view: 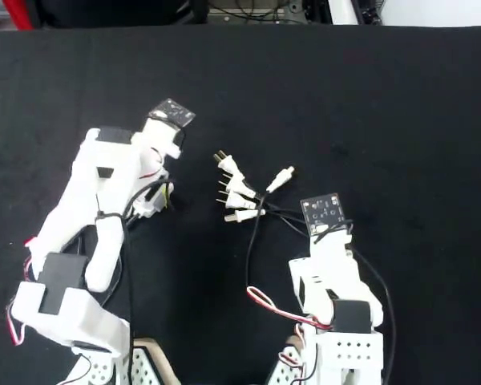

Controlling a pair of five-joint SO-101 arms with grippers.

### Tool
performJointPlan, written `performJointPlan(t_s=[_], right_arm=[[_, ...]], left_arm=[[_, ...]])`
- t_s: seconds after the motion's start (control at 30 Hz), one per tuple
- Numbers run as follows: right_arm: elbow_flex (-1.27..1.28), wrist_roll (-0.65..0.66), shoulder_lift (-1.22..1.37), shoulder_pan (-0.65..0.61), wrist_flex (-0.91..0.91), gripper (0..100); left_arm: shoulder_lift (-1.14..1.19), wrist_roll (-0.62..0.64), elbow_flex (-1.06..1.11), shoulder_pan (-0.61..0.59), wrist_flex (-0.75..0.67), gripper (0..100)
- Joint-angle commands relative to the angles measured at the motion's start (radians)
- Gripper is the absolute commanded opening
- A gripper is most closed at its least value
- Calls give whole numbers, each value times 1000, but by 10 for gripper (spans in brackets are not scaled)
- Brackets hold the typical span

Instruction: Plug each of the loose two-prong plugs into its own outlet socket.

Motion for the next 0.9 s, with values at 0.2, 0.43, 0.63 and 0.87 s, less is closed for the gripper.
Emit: performJointPlan(t_s=[0.2,0.43,0.63,0.87], right_arm=[[-2,-5,-10,-2,3,18],[-2,-3,-10,-2,3,18],[-2,-2,-10,-2,3,18],[-2,-2,-10,-2,3,18]], left_arm=[[-207,-72,189,90,40,60],[-489,-74,401,163,37,62],[-681,-68,426,59,6,150],[-964,-35,648,191,-5,218]])
